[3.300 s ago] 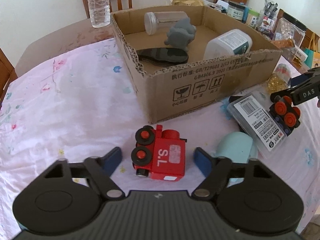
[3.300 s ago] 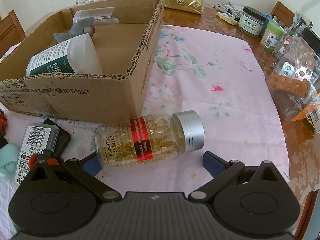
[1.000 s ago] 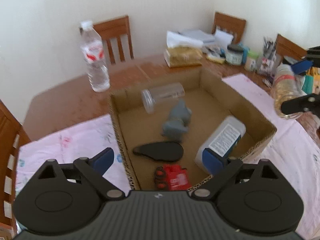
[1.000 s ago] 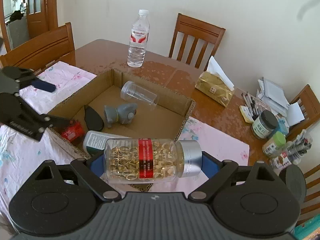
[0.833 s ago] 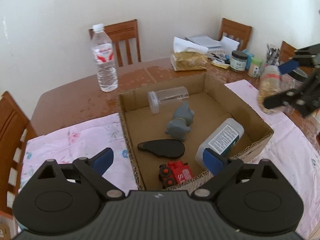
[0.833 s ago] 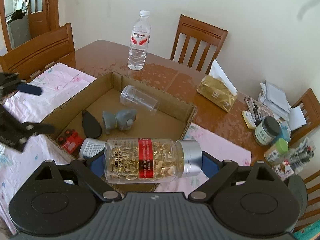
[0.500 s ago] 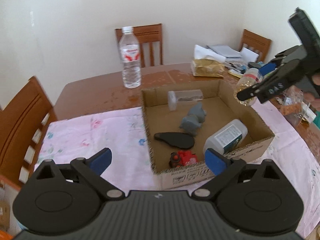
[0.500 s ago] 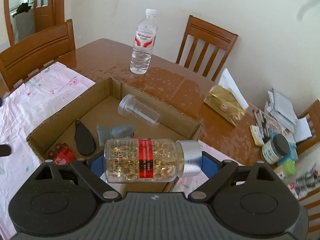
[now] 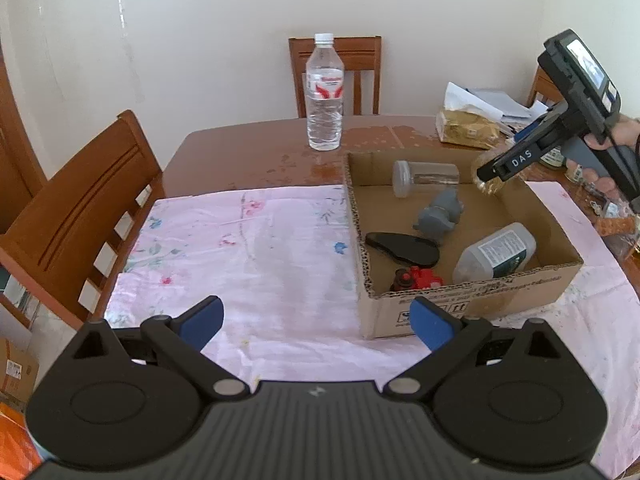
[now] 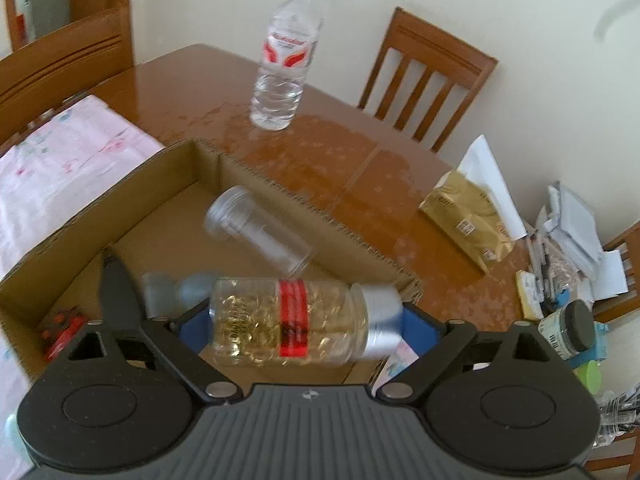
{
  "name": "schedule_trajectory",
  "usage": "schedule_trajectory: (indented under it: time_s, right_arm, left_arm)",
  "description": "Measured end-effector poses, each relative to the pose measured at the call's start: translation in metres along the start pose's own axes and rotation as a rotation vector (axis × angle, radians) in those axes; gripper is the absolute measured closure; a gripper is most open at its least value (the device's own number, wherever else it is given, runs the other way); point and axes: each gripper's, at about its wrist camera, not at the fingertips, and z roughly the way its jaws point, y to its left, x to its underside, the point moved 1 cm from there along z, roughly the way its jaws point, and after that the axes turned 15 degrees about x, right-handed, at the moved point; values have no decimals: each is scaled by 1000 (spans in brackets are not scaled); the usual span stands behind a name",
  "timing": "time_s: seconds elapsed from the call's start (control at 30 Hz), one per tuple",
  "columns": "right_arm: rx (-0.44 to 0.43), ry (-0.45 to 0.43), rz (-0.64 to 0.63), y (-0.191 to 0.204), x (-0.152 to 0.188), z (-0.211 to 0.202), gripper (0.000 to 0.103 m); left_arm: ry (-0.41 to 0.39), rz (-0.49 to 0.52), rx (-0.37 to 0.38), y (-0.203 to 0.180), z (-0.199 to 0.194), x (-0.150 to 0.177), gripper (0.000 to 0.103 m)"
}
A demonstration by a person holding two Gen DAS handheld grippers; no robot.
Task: Organize rigid objects
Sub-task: 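Drop the train into the box with the left tool while the right tool drops the bottle in, then move the right tool to the black toy block while the left tool approaches the light blue case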
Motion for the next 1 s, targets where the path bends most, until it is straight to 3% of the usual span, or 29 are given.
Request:
schedule_trajectory:
  time_s: [0.47,1.0]
  right_arm:
    - [-1,-51,86,-11,16,-42,0]
    - [6,-11,309,-2,97,-103,0]
  left_arm:
    - [12,-7,-33,5,0,3,4]
    - [72,-22,-11,5,15,25,3]
